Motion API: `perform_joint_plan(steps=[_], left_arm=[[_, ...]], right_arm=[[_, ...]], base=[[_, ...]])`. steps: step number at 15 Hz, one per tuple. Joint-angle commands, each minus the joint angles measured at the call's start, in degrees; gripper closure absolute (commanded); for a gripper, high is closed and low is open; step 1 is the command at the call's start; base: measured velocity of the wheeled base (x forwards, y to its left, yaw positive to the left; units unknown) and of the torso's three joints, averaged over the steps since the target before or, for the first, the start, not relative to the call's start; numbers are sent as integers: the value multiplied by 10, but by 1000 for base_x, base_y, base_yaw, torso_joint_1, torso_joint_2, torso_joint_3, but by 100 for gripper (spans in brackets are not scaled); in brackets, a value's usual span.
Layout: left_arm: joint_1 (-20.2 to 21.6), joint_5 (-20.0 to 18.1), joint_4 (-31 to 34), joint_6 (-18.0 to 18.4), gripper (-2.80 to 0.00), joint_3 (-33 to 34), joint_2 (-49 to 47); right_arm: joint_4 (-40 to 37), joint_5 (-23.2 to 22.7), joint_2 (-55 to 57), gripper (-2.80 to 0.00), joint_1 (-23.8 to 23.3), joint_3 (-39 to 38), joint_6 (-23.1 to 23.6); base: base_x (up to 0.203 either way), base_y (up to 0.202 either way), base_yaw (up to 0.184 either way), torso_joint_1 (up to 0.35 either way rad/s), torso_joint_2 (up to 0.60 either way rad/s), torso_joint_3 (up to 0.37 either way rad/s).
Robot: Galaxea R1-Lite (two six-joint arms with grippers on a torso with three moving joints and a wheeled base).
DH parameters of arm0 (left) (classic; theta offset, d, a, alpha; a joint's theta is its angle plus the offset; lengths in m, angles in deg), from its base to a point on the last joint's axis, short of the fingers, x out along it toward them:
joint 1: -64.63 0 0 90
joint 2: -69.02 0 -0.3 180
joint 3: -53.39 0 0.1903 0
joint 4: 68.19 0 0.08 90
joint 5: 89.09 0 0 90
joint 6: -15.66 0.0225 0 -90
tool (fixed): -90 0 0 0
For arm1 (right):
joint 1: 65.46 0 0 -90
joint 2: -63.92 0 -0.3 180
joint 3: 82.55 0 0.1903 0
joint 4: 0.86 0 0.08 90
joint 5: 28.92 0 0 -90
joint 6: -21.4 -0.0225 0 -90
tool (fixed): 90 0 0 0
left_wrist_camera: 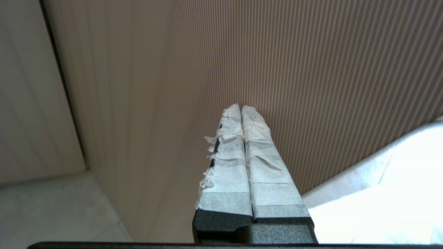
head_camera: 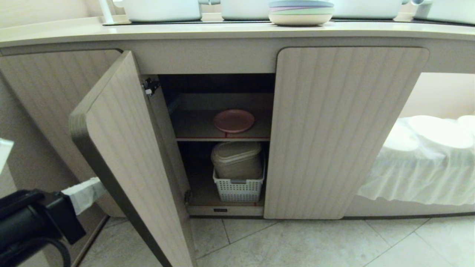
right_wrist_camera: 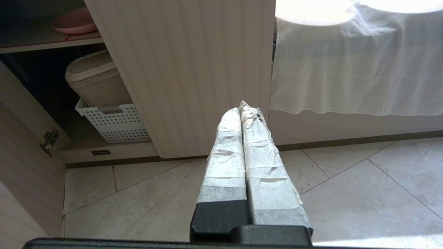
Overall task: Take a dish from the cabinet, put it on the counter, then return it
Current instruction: Close the cabinet door
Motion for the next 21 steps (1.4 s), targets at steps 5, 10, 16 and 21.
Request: perform_joint_plan(steps=[5,10,16,21], left_arm=[[-4,1,-70,1,0,-3,-70],[-12,5,-92,0,0,-5,-95],[-12,5,-94,-1,0,-6,-103],[-12,6,-126,0,0,-13,-130]], right_arm=[[0,0,0,0,0,0,0],[0,0,0,0,0,0,0],[0,0,0,0,0,0,0],[0,0,0,0,0,0,0]], base=[[0,0,0,0,0,0],[0,0,0,0,0,0],[0,0,0,0,0,0],[0,0,0,0,0,0]])
